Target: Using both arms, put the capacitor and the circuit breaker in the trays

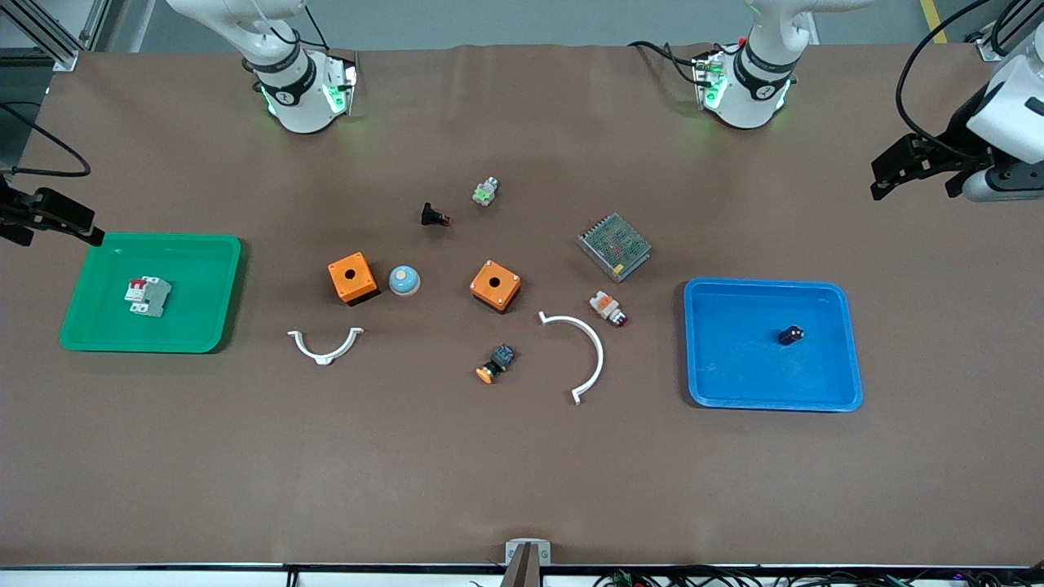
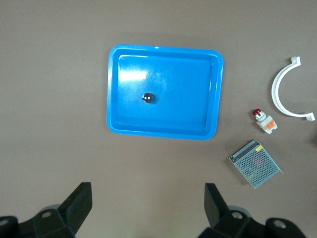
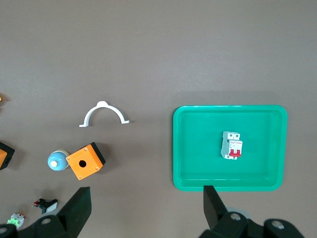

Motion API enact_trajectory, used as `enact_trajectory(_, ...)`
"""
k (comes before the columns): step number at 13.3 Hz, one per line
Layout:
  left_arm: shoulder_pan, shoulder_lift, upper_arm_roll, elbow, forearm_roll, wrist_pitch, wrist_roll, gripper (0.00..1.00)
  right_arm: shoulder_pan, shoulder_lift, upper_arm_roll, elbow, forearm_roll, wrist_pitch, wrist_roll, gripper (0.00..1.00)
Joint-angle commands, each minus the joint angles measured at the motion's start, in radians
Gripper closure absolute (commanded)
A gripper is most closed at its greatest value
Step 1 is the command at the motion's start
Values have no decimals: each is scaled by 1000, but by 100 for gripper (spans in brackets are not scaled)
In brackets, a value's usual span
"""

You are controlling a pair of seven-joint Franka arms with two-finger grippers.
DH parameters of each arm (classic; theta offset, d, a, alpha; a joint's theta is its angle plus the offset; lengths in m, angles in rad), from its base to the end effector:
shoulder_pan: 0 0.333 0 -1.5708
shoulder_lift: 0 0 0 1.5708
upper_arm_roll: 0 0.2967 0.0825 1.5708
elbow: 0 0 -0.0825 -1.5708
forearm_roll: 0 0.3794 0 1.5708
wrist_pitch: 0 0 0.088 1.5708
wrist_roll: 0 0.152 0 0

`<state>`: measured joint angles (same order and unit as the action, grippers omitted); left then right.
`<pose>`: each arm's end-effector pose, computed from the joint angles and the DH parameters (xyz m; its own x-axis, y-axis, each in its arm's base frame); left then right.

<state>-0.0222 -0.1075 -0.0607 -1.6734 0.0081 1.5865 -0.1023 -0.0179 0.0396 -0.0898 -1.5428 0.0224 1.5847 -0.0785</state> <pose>0.5185 -0.0432 0.5709 0.9996 0.0195 0.0218 0.0198 -0.9997 -0.0125 0.5600 -0.0563 0.5526 0.9996 -0.0294 0.0039 -0.0294 -0.9994 -0.0186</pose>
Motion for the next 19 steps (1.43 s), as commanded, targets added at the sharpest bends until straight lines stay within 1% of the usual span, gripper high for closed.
enact_trajectory(1, 4, 51, 1, 76, -3, -11, 0, 0, -16, 11, 4, 43, -4, -23, 16, 0)
enact_trajectory(6, 4, 63, 1, 90, 1, -11, 15, 0, -40, 10, 12, 53, -4, -25, 14, 0)
enact_trajectory(10, 2, 72, 1, 90, 1, -23, 35, 0, -10, 11, 10, 50, -7, -26, 14, 0)
enact_trajectory(19, 2, 71, -1, 90, 0, -37, 35, 0, -11, 11, 9, 52, -16, -19, 14, 0)
